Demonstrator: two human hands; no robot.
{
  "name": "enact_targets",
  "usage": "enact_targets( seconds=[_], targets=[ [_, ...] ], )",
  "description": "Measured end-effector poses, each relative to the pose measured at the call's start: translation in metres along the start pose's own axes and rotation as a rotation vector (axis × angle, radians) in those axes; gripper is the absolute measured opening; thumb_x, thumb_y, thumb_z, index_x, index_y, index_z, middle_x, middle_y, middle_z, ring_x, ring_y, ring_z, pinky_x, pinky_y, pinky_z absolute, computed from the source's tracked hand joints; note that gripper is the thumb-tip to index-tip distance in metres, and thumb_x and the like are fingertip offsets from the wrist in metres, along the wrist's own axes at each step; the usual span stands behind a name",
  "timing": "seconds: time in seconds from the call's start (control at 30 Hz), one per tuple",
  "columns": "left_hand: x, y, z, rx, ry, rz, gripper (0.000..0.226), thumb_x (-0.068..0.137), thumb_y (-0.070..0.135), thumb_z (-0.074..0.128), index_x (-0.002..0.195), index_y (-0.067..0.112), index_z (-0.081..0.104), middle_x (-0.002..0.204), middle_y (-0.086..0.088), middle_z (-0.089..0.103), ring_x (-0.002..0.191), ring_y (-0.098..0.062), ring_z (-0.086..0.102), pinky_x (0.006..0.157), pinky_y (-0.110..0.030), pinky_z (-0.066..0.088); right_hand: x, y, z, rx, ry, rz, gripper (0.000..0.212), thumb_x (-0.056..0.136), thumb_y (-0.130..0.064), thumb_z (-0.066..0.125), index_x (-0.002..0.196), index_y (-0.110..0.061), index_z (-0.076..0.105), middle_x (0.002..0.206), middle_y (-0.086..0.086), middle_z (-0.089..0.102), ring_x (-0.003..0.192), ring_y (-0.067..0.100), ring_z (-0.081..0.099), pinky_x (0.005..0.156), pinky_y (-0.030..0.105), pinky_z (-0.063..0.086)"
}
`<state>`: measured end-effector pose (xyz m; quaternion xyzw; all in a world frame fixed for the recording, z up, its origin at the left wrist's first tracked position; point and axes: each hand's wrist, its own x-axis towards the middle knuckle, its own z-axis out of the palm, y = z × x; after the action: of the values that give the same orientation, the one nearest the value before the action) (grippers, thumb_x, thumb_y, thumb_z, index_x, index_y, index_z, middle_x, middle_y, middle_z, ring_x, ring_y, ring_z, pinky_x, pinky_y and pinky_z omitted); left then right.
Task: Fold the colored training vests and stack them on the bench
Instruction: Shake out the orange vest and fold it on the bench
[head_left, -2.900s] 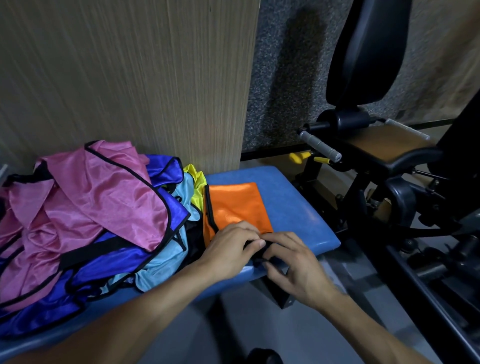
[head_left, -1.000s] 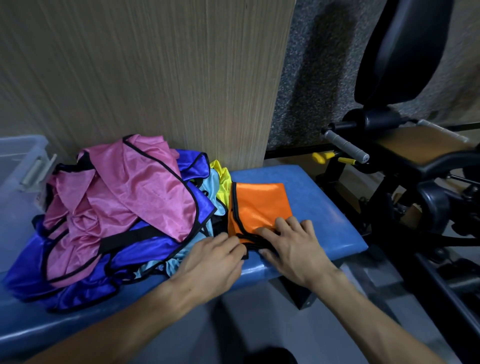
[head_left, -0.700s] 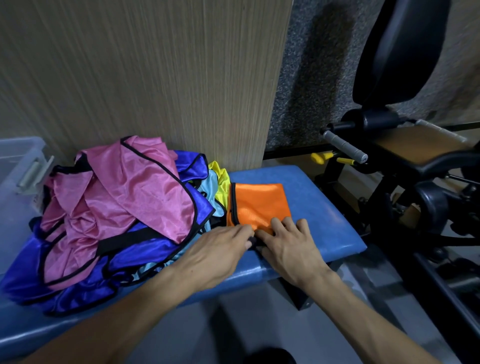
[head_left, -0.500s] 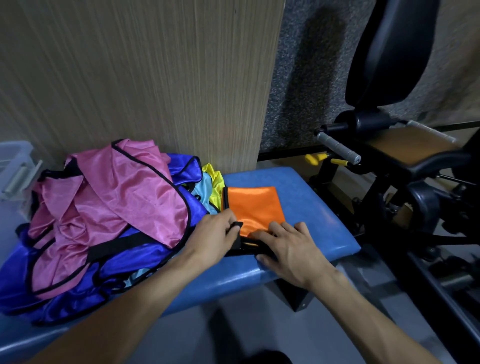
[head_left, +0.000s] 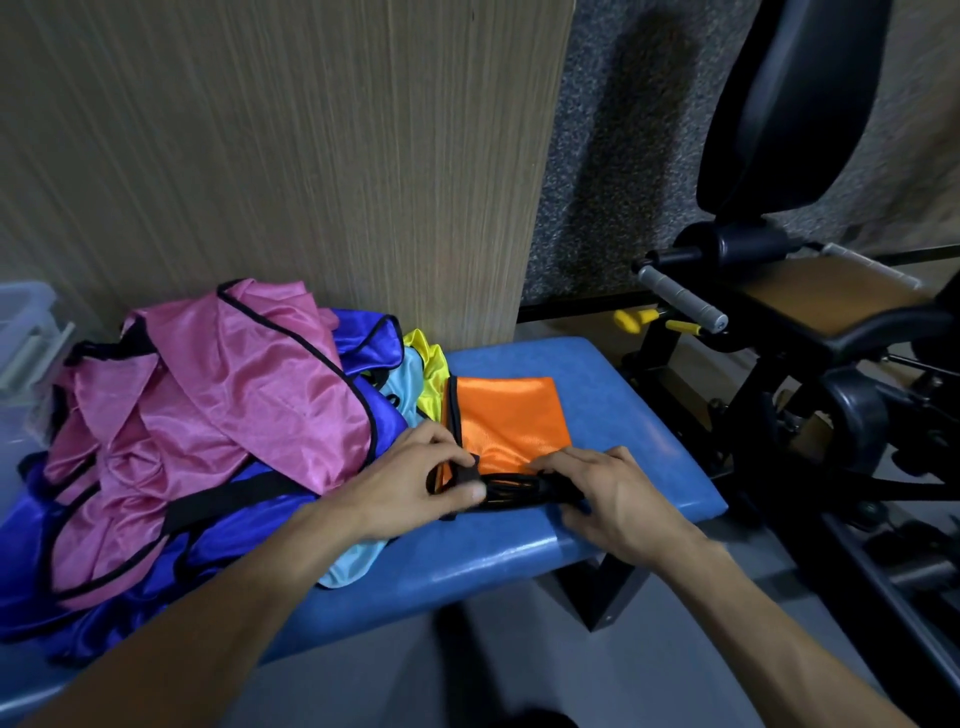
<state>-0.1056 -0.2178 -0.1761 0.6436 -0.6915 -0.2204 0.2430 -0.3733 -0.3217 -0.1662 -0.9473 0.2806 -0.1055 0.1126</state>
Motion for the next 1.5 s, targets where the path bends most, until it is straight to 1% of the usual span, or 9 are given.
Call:
enact_targets(
  seconds=[0.1, 0.2, 0.43, 0.57, 0.67, 0.77, 1.07, 1.3, 1.5],
  targets=[
    [-0.006, -0.009, -0.006, 0.093, -0.134, 0.022, 0.079, 0.074, 0.077, 0.063, 0.143, 0.041, 0.048, 0.133, 0.025, 0.032, 0.131, 0.004, 0.033, 0.109, -0.019, 0.034, 0.004, 0.002, 0.004, 0.084, 0.062, 0.031, 0.047, 0.078, -0.025, 0.057, 0.124, -0.034, 0.059, 0.114, -0.017, 0.067, 0.105, 0.008, 0.063, 0.09, 0.032, 0.04],
    [-0.005, -0.007, -0.001, 0.097, -0.059, 0.035, 0.068, 0.077, 0.068, 0.057, 0.139, 0.039, 0.052, 0.129, 0.022, 0.035, 0.128, -0.002, 0.037, 0.113, -0.027, 0.035, 0.005, 0.004, 0.001, 0.311, 0.095, 0.137, 0.033, 0.08, -0.021, 0.062, 0.11, -0.034, 0.063, 0.098, -0.015, 0.071, 0.092, 0.008, 0.066, 0.087, 0.034, 0.051],
    [-0.012, 0.013, 0.015, 0.096, 0.101, 0.069, 0.027, 0.094, 0.052, 0.055, 0.092, 0.025, 0.059, 0.129, 0.021, 0.045, 0.118, -0.007, 0.039, 0.108, -0.028, 0.036, -0.007, 0.015, -0.015, 0.752, -0.045, 0.28, 0.028, 0.076, -0.024, 0.067, 0.102, -0.015, 0.07, 0.101, 0.01, 0.072, 0.098, 0.021, 0.066, 0.096, 0.048, 0.048],
    [-0.017, 0.026, 0.024, 0.123, 0.154, 0.13, 0.046, 0.101, 0.051, 0.05, 0.064, 0.026, 0.037, 0.142, 0.022, 0.046, 0.131, -0.004, 0.03, 0.11, -0.022, 0.025, -0.018, 0.028, -0.023, 0.839, -0.118, 0.35, 0.041, 0.076, -0.037, 0.074, 0.111, -0.018, 0.071, 0.116, 0.006, 0.072, 0.111, 0.023, 0.066, 0.101, 0.043, 0.047],
    [-0.015, 0.027, 0.028, 0.043, 0.154, 0.082, 0.052, 0.099, 0.063, 0.04, 0.071, 0.019, 0.045, 0.103, 0.016, 0.058, 0.11, -0.003, 0.045, 0.097, -0.022, 0.036, -0.022, 0.031, -0.026, 0.869, -0.137, 0.374, 0.039, 0.084, -0.04, 0.074, 0.114, -0.015, 0.07, 0.116, 0.006, 0.073, 0.11, 0.022, 0.068, 0.098, 0.036, 0.05],
    [-0.014, 0.031, 0.027, -0.103, 0.194, -0.055, 0.056, 0.099, 0.066, 0.038, 0.066, 0.02, 0.038, 0.066, 0.009, 0.043, 0.065, -0.006, 0.044, 0.064, -0.029, 0.033, -0.019, 0.023, -0.028, 0.884, -0.073, 0.376, 0.031, 0.09, -0.042, 0.068, 0.101, -0.013, 0.069, 0.091, 0.0, 0.07, 0.089, 0.015, 0.064, 0.081, 0.026, 0.048],
    [0.017, 0.045, 0.017, -0.127, 0.223, -0.358, 0.056, 0.105, 0.052, 0.037, 0.062, 0.017, 0.026, 0.055, 0.003, 0.029, 0.048, -0.014, 0.029, 0.052, -0.035, 0.023, 0.03, 0.007, -0.008, 0.516, 0.138, 0.635, 0.039, 0.107, -0.037, 0.046, 0.078, -0.014, 0.056, 0.07, -0.002, 0.054, 0.075, 0.02, 0.056, 0.067, 0.032, 0.039],
    [0.032, 0.039, 0.026, 0.142, 0.227, -0.461, 0.059, 0.104, 0.061, 0.021, 0.068, 0.019, 0.042, 0.068, 0.003, 0.051, 0.069, -0.023, 0.055, 0.063, -0.037, 0.04, 0.045, 0.003, 0.008, 0.117, 0.178, 0.729, 0.038, 0.107, -0.044, 0.03, 0.095, -0.013, 0.05, 0.102, 0.017, 0.066, 0.099, 0.042, 0.061, 0.076, 0.043, 0.043],
    [0.041, 0.036, 0.027, 0.239, 0.274, -0.495, 0.053, 0.104, 0.059, 0.028, 0.075, 0.019, 0.047, 0.09, -0.006, 0.068, 0.087, -0.031, 0.064, 0.068, -0.036, 0.041, 0.056, -0.002, 0.014, -0.078, 0.204, 0.671, 0.028, 0.109, -0.03, 0.03, 0.106, -0.011, 0.05, 0.11, 0.007, 0.051, 0.102, 0.034, 0.055, 0.068, 0.039, 0.038]
  ],
)
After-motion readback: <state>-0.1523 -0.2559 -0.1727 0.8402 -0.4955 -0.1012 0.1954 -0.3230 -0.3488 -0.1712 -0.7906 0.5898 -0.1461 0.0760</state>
